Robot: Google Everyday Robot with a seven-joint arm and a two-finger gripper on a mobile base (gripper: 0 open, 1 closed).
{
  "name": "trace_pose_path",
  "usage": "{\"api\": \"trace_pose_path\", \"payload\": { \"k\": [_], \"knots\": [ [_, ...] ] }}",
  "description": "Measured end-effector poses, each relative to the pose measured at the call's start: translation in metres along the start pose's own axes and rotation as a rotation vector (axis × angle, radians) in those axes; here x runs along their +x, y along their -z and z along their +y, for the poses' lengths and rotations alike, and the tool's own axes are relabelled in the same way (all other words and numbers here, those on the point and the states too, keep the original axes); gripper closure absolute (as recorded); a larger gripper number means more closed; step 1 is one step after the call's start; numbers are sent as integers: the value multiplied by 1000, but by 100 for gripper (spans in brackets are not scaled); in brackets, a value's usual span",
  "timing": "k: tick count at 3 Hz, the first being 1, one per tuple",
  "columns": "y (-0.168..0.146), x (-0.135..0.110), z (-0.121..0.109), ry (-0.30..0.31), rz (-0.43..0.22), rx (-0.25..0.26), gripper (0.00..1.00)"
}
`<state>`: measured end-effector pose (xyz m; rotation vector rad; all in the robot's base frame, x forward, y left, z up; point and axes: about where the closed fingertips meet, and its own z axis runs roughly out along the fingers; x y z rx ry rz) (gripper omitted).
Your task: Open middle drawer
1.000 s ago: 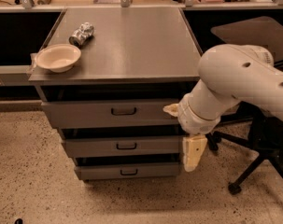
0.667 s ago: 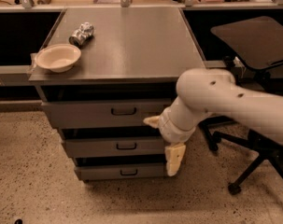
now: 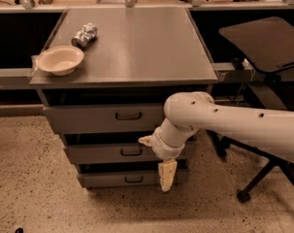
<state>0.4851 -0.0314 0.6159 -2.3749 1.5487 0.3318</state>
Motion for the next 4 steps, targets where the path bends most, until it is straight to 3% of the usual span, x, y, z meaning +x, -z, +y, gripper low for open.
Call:
{"api": "trace_pose_path", "payload": {
  "k": [1,2,3,4],
  "knots": [
    [-10,8,-1,-25,28,-4,0],
    [-50,39,-10,-75,120,0,0],
    [-102,89,-4,-176,185,35,0],
    [-108,91,-20,-212,169,102,0]
  ]
}}
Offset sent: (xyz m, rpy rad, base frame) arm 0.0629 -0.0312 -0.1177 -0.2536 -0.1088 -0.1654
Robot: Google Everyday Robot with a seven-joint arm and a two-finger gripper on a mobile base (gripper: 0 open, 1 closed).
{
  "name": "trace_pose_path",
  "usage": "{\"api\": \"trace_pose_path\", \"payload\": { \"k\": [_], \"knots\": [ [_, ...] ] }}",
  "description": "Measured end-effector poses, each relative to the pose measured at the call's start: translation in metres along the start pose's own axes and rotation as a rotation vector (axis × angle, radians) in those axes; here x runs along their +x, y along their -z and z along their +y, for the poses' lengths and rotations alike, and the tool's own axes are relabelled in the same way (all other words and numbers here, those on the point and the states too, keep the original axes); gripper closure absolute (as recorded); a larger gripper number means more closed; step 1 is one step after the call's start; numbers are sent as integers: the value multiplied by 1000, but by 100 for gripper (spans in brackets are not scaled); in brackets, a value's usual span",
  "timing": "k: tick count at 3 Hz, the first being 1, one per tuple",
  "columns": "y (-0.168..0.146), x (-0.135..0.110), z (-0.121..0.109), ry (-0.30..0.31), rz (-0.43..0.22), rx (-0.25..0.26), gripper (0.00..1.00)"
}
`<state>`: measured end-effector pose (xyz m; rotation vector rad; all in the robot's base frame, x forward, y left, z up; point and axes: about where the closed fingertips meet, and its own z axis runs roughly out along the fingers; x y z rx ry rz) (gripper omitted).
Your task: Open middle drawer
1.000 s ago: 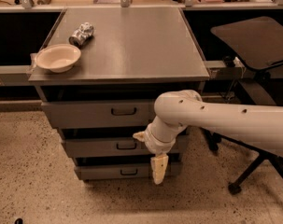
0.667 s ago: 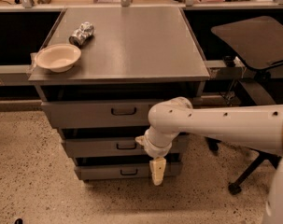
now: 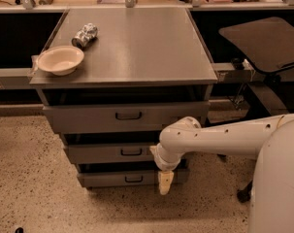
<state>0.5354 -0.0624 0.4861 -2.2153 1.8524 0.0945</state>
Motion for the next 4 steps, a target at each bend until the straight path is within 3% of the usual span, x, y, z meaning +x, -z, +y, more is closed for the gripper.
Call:
{"api": "trace_pose_path", "payload": {
  "k": [1,3,4],
  "knots": [
    [-1,1,0,9,3,3,0],
    [-31,24,-34,2,15,142,0],
    [-52,39,-56,-18,-21,172,0]
  ]
}}
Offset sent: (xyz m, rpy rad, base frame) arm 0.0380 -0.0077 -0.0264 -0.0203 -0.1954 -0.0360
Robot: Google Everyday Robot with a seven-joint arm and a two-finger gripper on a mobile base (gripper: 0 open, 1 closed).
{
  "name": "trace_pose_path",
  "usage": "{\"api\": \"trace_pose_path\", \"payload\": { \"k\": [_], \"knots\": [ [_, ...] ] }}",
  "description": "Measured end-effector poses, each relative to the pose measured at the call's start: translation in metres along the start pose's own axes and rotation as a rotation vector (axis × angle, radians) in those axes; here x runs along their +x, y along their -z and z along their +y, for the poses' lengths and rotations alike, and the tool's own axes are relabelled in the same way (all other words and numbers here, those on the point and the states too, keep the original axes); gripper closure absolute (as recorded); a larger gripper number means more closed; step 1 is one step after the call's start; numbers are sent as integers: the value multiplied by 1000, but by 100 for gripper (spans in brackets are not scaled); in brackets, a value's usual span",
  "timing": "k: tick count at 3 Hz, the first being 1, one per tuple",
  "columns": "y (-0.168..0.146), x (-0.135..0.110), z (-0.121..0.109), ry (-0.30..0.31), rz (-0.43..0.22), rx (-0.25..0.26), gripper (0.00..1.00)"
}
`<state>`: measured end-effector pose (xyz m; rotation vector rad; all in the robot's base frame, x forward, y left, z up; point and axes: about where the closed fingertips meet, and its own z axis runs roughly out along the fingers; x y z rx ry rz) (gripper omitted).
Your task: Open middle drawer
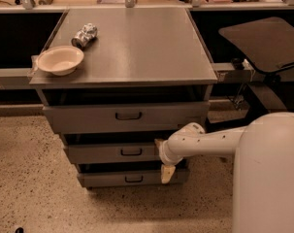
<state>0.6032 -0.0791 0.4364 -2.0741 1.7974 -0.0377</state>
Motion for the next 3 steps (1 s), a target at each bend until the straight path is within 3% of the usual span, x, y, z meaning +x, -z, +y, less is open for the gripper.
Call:
{"api": "trace_pose_path", "payload": {
  "k": [1,3],
  "knots": [
    [-25,7,-20,-21,-65,-1,0],
    [-44,4,-44,-9,-126,-53,18]
  ]
}}
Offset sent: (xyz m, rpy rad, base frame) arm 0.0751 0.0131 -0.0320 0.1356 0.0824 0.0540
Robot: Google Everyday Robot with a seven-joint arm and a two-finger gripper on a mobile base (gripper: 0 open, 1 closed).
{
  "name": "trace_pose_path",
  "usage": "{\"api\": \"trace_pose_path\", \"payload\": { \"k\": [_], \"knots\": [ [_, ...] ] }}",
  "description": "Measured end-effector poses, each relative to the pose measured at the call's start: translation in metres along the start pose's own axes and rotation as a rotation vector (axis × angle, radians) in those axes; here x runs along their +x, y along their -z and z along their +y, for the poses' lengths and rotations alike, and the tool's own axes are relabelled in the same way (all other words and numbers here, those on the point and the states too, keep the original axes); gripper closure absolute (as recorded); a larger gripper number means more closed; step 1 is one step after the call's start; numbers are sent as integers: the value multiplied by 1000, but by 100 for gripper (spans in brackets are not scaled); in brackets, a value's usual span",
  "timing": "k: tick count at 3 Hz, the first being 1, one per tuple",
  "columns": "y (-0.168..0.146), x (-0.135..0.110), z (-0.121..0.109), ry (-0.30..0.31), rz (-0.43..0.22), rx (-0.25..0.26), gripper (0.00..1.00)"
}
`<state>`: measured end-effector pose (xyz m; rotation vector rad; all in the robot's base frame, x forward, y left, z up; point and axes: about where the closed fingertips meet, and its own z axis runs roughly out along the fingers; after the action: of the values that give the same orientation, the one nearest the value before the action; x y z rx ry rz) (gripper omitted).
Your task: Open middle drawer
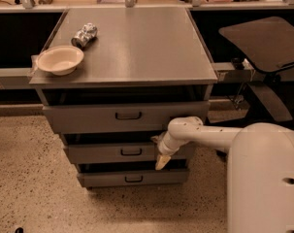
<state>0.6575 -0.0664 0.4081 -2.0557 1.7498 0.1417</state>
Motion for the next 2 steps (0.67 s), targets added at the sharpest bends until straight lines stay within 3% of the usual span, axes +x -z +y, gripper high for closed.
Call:
{"api": "trace_pose_path", "payload": {
  "k": [1,2],
  "knots": [
    [-4,-8,9,16,-2,-26,22],
    [-8,-16,34,21,10,-64,23]
  ]
}}
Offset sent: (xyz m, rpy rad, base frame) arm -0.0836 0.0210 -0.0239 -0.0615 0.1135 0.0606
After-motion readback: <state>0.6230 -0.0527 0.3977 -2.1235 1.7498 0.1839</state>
